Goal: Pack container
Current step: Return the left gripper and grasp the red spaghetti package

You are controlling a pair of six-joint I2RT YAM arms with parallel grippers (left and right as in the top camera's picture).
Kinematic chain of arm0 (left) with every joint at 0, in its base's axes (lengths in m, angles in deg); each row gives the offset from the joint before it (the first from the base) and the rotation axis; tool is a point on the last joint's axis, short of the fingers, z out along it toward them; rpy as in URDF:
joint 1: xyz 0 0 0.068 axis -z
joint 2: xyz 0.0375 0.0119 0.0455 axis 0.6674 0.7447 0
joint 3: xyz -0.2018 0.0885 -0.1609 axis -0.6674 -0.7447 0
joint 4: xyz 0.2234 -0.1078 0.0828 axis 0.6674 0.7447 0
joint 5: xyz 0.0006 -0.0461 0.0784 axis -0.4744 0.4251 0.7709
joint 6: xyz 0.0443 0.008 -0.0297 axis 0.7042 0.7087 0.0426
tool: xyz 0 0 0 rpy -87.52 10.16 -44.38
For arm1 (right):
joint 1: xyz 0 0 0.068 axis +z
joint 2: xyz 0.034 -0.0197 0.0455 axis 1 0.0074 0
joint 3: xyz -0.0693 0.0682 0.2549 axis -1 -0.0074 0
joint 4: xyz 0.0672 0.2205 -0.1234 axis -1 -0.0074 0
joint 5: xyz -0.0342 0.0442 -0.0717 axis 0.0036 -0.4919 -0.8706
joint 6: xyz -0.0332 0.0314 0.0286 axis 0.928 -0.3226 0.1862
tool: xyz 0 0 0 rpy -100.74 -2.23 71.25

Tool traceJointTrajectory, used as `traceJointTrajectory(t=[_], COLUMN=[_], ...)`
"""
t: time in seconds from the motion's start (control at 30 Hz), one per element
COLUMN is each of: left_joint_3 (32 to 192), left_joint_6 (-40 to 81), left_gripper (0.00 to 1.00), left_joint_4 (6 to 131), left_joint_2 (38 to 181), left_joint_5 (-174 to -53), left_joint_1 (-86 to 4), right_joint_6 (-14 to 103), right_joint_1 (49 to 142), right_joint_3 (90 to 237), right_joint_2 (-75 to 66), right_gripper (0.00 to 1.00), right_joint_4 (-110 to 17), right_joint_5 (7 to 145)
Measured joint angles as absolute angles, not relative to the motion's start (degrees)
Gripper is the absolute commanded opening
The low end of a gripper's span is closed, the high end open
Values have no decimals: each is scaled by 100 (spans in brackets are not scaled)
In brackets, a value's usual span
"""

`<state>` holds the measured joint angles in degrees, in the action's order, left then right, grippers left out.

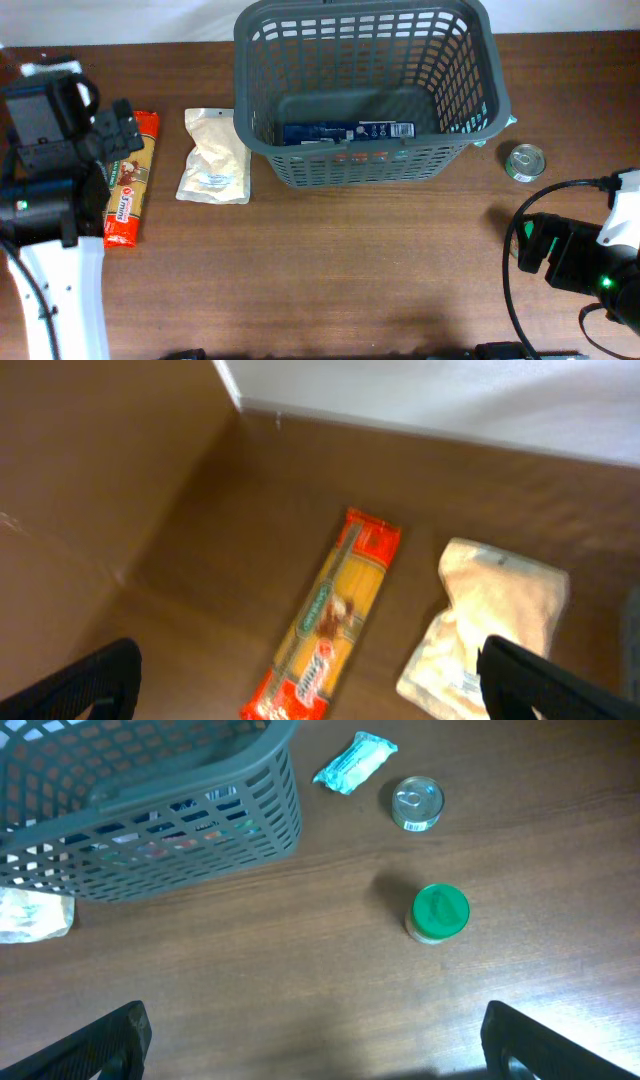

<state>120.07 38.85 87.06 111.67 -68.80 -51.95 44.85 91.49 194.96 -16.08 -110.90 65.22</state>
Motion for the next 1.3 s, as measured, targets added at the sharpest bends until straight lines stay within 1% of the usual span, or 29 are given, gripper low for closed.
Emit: traceJointTrajectory(t=[0.13, 0.33, 0.7, 0.87, 1.3], left_joint_3=[10775, 9485, 9334, 9326, 9321], left_joint_6=[3745, 4390, 5319, 5813, 6056], left_gripper=[99, 99, 99, 99, 99], left_joint_4=[7834, 6710, 5961, 5521, 4756], left_joint_2=[11215, 11366, 12857, 13458, 14455], left_joint_5=[-7328, -7641, -7728, -8100, -8388], left_joint_1=[-5772, -5844, -6266, -6268, -6360], right_joint_6=[4489, 4485, 4487, 4487, 4487], right_joint_1=[9149, 9149, 9149, 9149, 9149], right_joint_3=[19496, 19496, 19496, 19496, 19496], right_joint_2=[-1608, -1610, -1608, -1608, -1610], right_gripper=[99, 99, 99, 99, 99], right_joint_4=[-11090, -11090, -11090, -11090, -11090], right_joint_5=[6522, 6522, 6522, 6522, 6522])
